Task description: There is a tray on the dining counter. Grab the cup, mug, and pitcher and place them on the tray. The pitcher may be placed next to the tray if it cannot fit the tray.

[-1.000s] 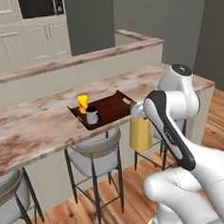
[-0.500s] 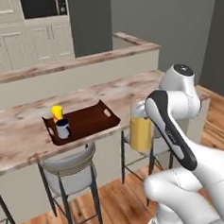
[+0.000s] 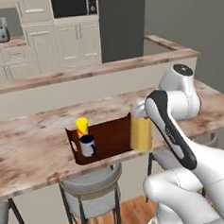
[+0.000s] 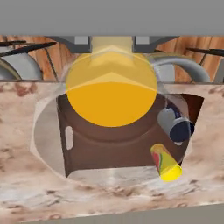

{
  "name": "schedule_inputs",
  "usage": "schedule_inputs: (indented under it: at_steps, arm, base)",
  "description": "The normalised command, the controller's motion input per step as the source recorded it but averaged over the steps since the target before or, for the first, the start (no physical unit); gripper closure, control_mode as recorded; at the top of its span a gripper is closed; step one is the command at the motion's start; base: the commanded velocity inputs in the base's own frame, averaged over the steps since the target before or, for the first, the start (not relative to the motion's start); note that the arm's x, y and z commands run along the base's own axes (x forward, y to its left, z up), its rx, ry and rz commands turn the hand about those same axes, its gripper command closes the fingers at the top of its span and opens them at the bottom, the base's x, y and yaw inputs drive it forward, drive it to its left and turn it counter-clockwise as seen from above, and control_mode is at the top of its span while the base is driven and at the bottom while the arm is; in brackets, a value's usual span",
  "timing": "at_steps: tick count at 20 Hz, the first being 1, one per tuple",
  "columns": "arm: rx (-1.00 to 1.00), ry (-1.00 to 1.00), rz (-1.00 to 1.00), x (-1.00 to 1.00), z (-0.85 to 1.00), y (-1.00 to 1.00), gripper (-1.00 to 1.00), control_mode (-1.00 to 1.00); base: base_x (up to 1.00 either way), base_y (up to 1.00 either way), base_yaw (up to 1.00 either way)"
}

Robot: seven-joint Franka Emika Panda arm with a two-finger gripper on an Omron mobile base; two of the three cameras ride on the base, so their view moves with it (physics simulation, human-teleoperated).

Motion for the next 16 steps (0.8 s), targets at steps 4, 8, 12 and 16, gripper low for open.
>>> schedule_inputs:
  at_steps: [4, 8, 12, 16]
  arm:
    - [0.00, 0.00, 0.00, 0.00, 0.00, 0.00, 1.00, 1.00]
    - [0.00, 0.00, 0.00, 0.00, 0.00, 0.00, 1.00, 1.00]
    - [0.00, 0.00, 0.00, 0.23, 0.00, -0.17, 1.00, -1.00]
    - [0.00, -0.01, 0.00, 0.62, -0.04, -0.27, 1.00, -1.00]
  base:
    - [0.57, -0.07, 0.29]
    - [0.46, -0.26, 0.11]
    - [0.19, -0.19, 0.00]
    - [0.00, 0.00, 0.00]
